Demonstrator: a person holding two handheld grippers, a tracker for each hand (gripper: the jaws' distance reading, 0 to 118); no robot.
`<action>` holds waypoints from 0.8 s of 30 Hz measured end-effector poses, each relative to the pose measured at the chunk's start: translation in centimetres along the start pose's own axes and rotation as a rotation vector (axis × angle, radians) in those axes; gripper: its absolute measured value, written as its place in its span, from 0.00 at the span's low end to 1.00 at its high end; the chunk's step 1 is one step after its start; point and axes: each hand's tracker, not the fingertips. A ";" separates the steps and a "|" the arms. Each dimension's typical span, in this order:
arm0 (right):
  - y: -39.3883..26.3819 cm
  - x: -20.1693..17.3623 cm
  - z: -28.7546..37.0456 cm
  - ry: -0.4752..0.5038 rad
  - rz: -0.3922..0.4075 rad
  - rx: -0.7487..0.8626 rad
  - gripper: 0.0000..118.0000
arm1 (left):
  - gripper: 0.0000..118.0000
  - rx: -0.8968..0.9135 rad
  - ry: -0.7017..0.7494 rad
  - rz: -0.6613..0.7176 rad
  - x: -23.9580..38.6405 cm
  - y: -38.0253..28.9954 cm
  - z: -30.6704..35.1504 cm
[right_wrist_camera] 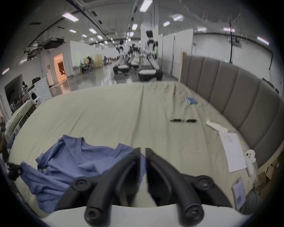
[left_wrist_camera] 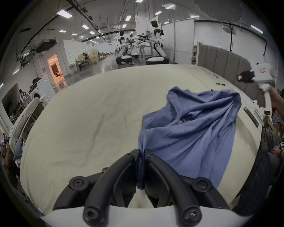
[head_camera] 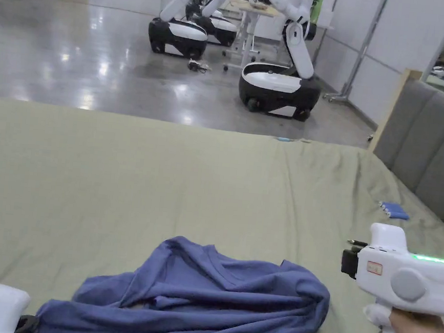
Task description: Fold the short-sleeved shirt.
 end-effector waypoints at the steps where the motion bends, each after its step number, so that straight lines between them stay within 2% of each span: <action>1: 0.6 0.3 -1.6 0.037 -0.027 -0.036 0.59 | 0.07 0.005 -0.005 0.005 0.1 0.1 0.2; 2: 1.2 0.4 -3.4 0.041 -0.054 -0.064 0.88 | 0.07 0.008 -0.003 0.006 0.2 0.2 0.5; 3: 1.6 0.3 -5.2 0.035 -0.064 -0.097 1.00 | 0.07 0.005 -0.003 0.007 0.3 0.5 0.3; 4: 1.6 0.0 -6.7 0.040 -0.069 -0.128 0.96 | 0.07 0.003 -0.001 0.010 0.4 0.6 0.3; 5: 2.0 -0.3 -7.7 0.044 -0.071 -0.092 0.95 | 0.07 0.001 0.003 0.012 0.4 0.6 0.2; 7: 2.0 -1.1 -10.2 0.028 -0.067 -0.166 0.95 | 0.07 -0.021 0.010 0.014 0.2 0.7 -0.7; 9: 1.2 -1.6 -13.5 0.052 -0.032 -0.269 0.95 | 0.07 -0.038 0.018 0.010 0.3 0.7 -1.2; 11: -0.1 -2.3 -14.6 0.008 0.033 -0.325 0.95 | 0.07 -0.051 0.015 0.015 0.2 0.8 -1.8; 12: -0.6 -2.7 -14.3 -0.025 0.070 -0.366 0.90 | 0.07 -0.054 0.011 0.016 0.1 0.8 -2.1; 13: -1.0 -2.8 -14.2 -0.050 0.089 -0.391 0.78 | 0.07 -0.059 0.009 0.015 0.1 0.9 -2.3; 14: -1.1 -2.5 -13.8 -0.021 0.059 -0.388 0.53 | 0.07 -0.064 0.007 0.012 0.1 1.0 -2.5; 15: -1.0 -2.2 -12.8 0.017 -0.017 -0.354 0.38 | 0.07 -0.066 0.005 0.012 -0.2 0.9 -2.8; 16: -0.7 -1.6 -12.4 0.025 -0.056 -0.335 0.29 | 0.07 -0.065 0.005 0.014 -0.3 1.0 -2.8; 17: -0.4 -1.5 -11.8 0.037 -0.071 -0.331 0.08 | 0.07 -0.060 0.001 0.019 -0.5 1.2 -2.9; 18: 0.1 -1.5 -10.8 0.024 -0.060 -0.309 0.03 | 0.07 -0.059 -0.004 0.023 -0.7 1.6 -2.9; 20: 1.6 -1.7 -8.1 0.029 -0.035 -0.218 0.03 | 0.06 -0.053 -0.028 0.020 -1.5 2.0 -3.0; 24: 5.4 -1.6 -2.3 0.072 -0.073 -0.080 0.03 | 0.06 0.001 -0.015 0.052 -3.5 4.3 -2.1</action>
